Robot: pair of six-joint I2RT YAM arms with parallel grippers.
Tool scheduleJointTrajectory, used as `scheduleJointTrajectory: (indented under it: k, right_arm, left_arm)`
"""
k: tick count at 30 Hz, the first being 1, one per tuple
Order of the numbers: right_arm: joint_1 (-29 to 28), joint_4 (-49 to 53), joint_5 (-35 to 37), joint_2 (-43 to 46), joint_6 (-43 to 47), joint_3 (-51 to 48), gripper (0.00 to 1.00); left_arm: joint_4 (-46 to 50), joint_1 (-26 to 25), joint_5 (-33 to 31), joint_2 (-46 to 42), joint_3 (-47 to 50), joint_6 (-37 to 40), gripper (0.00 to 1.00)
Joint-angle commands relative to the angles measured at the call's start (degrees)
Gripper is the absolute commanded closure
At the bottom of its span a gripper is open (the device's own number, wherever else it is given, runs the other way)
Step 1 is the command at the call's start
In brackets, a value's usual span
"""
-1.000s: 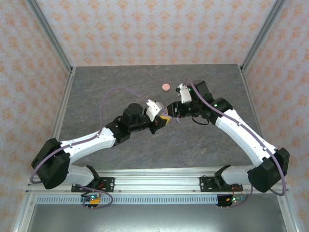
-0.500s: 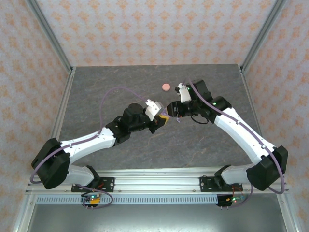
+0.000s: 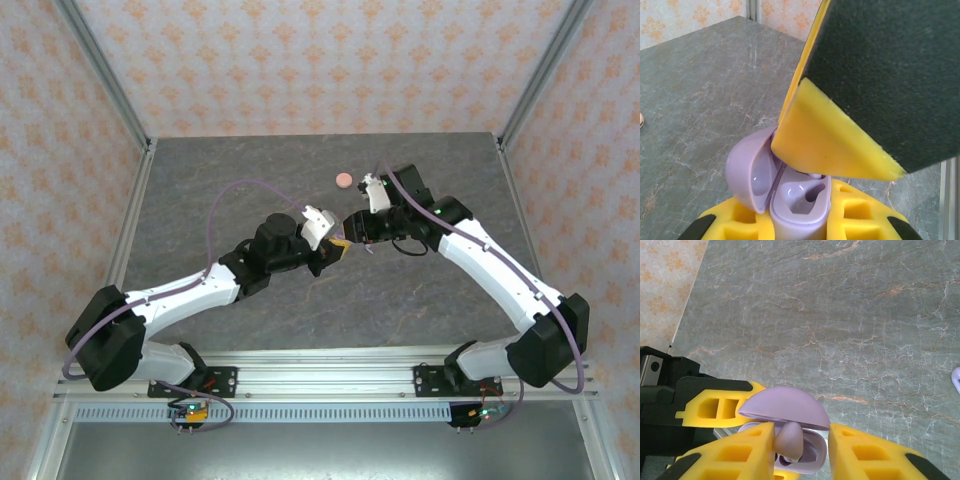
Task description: Insert wireless bluetooth earbuds into charging case
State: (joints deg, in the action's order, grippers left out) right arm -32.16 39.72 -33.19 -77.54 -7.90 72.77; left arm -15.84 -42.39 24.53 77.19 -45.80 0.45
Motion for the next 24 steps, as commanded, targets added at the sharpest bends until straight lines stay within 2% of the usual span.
scheduleJointTrajectory:
  k: [1,6,15,20,24]
  right_arm:
    - [-1.3,1.4,-0.6,-0.5,-0.1,1.6,0.67]
    - [-1.4,0.8,-2.3,-0.2,-0.2,1.4,0.59]
    - [-1.4,-0.3,-2.9,1.1,-0.5,1.1,0.54]
    - [-1.4,-1.6,2.3,3.4,-2.0,0.5,0.52]
    - [-1.5,-3.3,11.0,6.4,-4.5,-1.1,0.52]
  left_arm:
    - [-2.9,-0.3,0.0,-0.2,-1.8,0.0,1.00]
    - [-3.1,-0.3,0.2,-0.2,-1.7,-0.3,1.00]
    - [-3.2,-0.3,0.1,-0.1,-1.6,-0.2,1.00]
    - [-3.4,-0.3,-0.6,-0.5,-1.0,-0.1,1.00]
    - [-1.6,-0.3,-2.4,-1.0,-1.3,-0.6,1.00]
